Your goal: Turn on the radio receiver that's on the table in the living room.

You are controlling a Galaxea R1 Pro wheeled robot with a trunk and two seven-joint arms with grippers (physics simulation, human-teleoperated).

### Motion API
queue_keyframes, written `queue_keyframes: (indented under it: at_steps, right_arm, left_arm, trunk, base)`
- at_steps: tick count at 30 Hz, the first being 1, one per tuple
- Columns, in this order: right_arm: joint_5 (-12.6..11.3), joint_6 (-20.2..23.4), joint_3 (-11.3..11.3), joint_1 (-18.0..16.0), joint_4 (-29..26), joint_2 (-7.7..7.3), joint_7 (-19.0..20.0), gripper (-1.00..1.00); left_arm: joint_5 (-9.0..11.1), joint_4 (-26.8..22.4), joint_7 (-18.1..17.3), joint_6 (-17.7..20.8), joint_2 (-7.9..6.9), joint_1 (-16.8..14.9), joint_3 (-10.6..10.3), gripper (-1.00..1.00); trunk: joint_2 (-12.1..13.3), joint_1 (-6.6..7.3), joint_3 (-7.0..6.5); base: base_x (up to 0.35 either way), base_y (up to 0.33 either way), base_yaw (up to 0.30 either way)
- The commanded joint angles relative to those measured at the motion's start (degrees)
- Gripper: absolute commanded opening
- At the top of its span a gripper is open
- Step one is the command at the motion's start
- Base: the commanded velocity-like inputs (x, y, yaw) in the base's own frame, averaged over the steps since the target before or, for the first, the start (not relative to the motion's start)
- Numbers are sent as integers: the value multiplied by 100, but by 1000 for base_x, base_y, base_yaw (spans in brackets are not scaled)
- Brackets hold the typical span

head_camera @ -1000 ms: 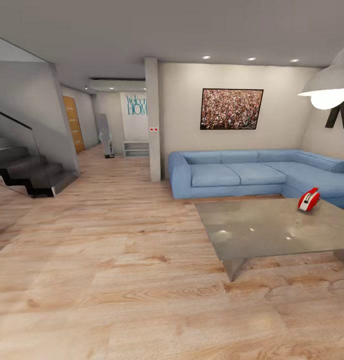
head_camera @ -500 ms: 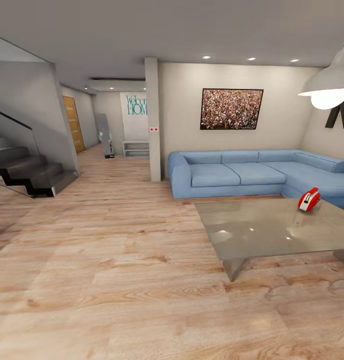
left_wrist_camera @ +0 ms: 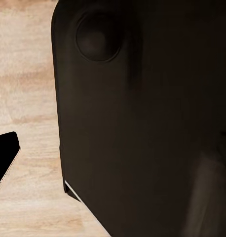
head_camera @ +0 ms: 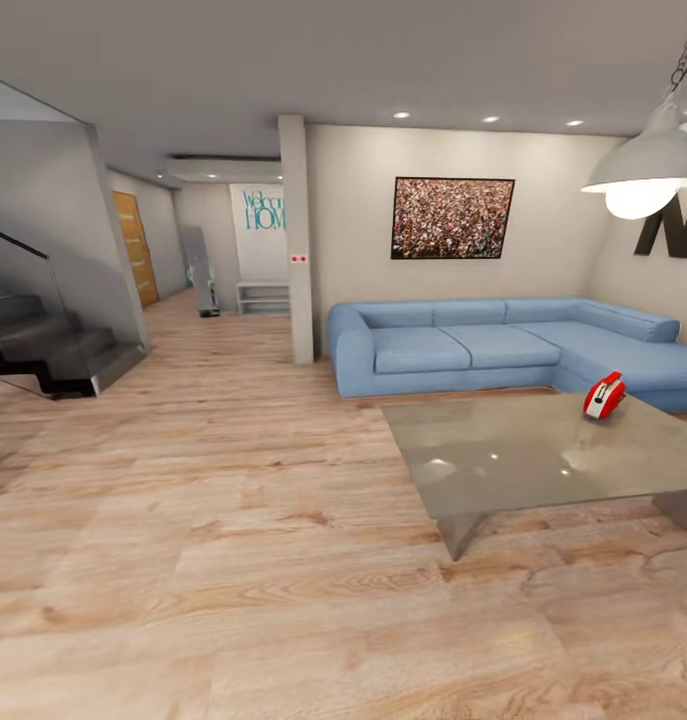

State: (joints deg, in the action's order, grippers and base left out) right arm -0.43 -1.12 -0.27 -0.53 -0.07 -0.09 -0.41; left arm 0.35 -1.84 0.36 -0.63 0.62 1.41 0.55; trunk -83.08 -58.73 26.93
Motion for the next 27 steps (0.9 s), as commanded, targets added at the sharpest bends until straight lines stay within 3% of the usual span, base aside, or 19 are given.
queue_keyframes:
  at_steps: [1,27]
  right_arm:
    - [-4,-33,-3,0,0,0,-1,100]
    - [-19,-199,-8,0,7,-9,1,100]
  left_arm:
    - [0,3,0,-3,2,0,-2,100]
    - [-1,8,2,-8,9,0,-2,100]
  trunk:
    - [0,0,0]
    - [0,0,0]
  base:
    - [0,0,-255]
    - [0,0,-285]
